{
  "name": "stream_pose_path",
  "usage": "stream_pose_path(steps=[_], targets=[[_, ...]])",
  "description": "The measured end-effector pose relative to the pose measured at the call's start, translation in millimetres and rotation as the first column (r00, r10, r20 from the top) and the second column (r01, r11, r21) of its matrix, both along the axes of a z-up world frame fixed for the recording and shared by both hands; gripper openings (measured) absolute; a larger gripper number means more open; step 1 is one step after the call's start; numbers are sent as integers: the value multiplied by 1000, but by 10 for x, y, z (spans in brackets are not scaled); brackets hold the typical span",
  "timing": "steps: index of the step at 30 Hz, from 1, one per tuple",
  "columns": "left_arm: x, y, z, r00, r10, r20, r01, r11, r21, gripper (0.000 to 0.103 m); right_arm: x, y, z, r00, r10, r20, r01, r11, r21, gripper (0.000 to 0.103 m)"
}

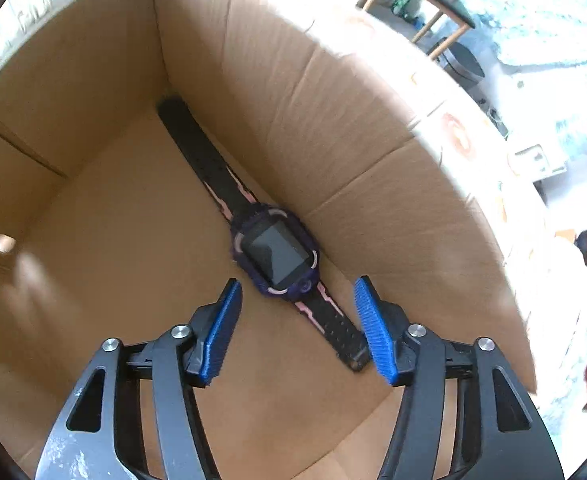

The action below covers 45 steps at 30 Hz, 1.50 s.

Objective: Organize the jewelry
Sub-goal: 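Move the right tool back over the multicolour bead bracelet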

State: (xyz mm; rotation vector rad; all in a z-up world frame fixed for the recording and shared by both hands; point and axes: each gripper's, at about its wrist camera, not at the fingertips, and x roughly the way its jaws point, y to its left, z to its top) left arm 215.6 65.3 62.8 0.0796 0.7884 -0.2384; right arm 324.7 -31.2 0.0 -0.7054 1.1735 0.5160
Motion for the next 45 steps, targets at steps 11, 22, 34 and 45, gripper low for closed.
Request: stream_pose_path(steps=[11, 22, 34, 45], targets=[[-1036, 162, 342, 993, 60, 104, -55, 997, -49, 96, -1767, -661, 1527, 966, -134, 222, 24, 898, 440, 86], [-1581, -322, -933, 980, 84, -182, -69, 994, 89, 97, -2652, -916, -179, 918, -372, -135, 390, 795, 465, 88], [-1625, -232, -1090, 978, 100, -184, -87, 993, 75, 98, -2639, -604, -584, 946, -319, 51, 294, 916, 272, 95], [-1661, -171, -1092, 987, 68, -149, -59, 996, 64, 98, -2222, -891, -509, 931, -362, -49, 359, 884, 301, 95]])
